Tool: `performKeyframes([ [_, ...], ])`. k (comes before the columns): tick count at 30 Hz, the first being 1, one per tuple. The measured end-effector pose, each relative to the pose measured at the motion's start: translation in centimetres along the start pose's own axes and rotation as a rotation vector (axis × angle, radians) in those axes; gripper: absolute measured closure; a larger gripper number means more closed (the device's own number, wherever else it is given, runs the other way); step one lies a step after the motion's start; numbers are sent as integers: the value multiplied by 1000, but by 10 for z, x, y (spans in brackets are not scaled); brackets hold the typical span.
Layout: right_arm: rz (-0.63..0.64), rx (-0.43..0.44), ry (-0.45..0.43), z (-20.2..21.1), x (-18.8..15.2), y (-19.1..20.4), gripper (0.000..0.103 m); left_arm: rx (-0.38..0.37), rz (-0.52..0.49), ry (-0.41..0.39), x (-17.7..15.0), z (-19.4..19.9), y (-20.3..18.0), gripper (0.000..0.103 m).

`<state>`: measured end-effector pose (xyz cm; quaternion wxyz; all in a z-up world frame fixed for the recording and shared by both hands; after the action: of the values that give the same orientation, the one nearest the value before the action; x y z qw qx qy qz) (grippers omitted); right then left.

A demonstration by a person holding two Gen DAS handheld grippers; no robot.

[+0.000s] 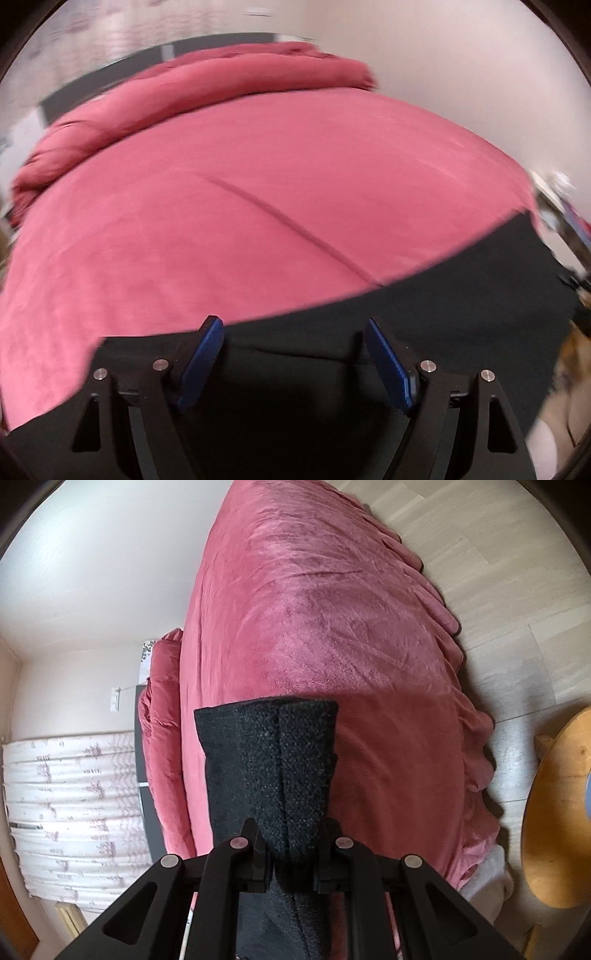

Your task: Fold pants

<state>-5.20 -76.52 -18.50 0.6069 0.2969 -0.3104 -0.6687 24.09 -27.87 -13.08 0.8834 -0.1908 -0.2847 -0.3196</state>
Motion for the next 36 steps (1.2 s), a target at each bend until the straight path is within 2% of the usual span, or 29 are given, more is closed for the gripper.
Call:
performKeyframes([
  [2,2,-5,8,-1,1,-1,89,-78,-47,23,-1,-10,-27,24],
  [4,52,-54,27,-3,1,-2,89,-78,-99,44,-1,-21,-41,24],
  [5,94,-115,25,-2,3,-3,85,-66,-113,53,-1,-26,-43,24],
  [6,154,-242,-5,2,7,-8,76,-51,-113,65,1,-33,-43,24],
  [7,208,-407,-84,12,14,-13,69,-42,-106,74,1,-40,-44,24],
  [8,258,-537,-186,27,21,-12,63,-41,-93,79,3,-45,-43,24],
  [10,374,-595,-351,49,24,11,63,-50,-79,74,4,-51,-36,24],
  [12,503,-541,-405,50,14,47,62,-56,-94,81,9,-57,-40,24],
  [13,579,-490,-371,39,3,69,61,-53,-109,83,8,-60,-37,24],
  [14,652,-427,-281,19,-13,91,60,-49,-127,85,11,-64,-39,24],
  [17,743,-313,-29,-41,-62,139,60,-58,-162,85,16,-72,-41,24],
  [19,760,-294,60,-72,-86,161,60,-68,-172,88,18,-74,-42,24],
  [23,955,-406,107,-125,-124,196,59,-74,-201,89,11,-67,-39,24],
  [24,1031,-500,135,-139,-132,194,57,-66,-214,88,6,-63,-42,23],
  [25,1055,-568,145,-145,-134,190,57,-60,-219,85,7,-63,-42,23],
  [26,1049,-648,156,-152,-136,183,57,-57,-217,79,6,-64,-42,22],
  [27,1020,-679,166,-156,-136,178,56,-57,-209,72,6,-65,-42,21],
  [29,927,-662,143,-156,-130,175,59,-55,-191,58,5,-66,-42,20],
  [30,918,-668,124,-155,-125,176,78,-54,-185,52,5,-66,-42,20],
  [31,935,-674,113,-155,-122,177,92,-55,-184,49,5,-65,-42,20],
  [32,944,-626,110,-154,-118,182,100,-54,-184,48,5,-65,-43,20],
  [34,843,-555,130,-149,-108,183,101,-56,-184,41,3,-63,-41,20],
  [36,773,-480,94,-140,-96,189,103,-46,-178,22,6,-69,-41,18],
])
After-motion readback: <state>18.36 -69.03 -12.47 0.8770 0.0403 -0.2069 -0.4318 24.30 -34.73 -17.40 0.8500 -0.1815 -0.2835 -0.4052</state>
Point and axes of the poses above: each gripper's, at about its wrist camera, not at the fingertips, and z roughly against the way its jaws point, y to its left, x to its top, the point moved 8 cm from there along -z, roughly the way its jaws point, and after that the axes turned 9 degrees about -x, right-handed, at the moved point
